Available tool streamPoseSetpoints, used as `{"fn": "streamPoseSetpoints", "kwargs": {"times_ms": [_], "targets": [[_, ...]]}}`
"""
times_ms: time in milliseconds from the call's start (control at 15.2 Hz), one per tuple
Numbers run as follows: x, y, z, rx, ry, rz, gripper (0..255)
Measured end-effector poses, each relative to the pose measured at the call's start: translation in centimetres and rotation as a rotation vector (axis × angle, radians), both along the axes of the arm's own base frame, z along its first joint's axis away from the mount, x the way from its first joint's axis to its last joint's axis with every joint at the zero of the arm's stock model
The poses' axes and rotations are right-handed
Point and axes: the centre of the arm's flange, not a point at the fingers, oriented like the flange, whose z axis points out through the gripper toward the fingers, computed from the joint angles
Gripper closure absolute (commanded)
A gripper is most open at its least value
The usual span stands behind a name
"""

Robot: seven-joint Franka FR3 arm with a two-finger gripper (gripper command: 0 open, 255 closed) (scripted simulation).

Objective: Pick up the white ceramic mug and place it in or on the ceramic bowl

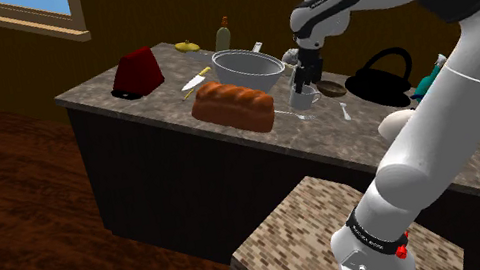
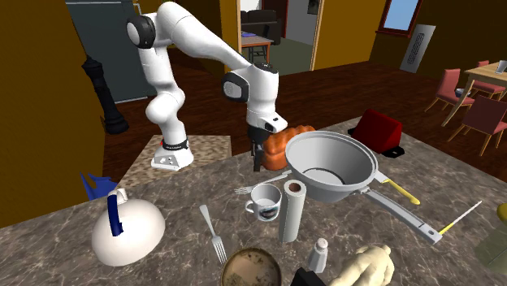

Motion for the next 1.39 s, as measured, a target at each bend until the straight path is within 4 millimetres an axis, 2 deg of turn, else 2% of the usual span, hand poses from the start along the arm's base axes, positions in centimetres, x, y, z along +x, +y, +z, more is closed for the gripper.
{"fn": "streamPoseSetpoints", "kwargs": {"times_ms": [264,396,858,1254,1320,1386], "targets": [[2.3,-4.4,-1.6,-0.004,-0.002,0.008,0],[2.7,-5.6,-2.5,-0.005,-0.003,0.011,0],[2.9,-6.0,-6.0,-0.004,-0.003,0.013,0],[2.8,-6.1,-6.5,-0.005,-0.004,0.013,0],[2.8,-6.1,-6.5,-0.005,-0.004,0.013,255],[2.8,-6.1,-6.5,-0.005,-0.004,0.013,255]]}}
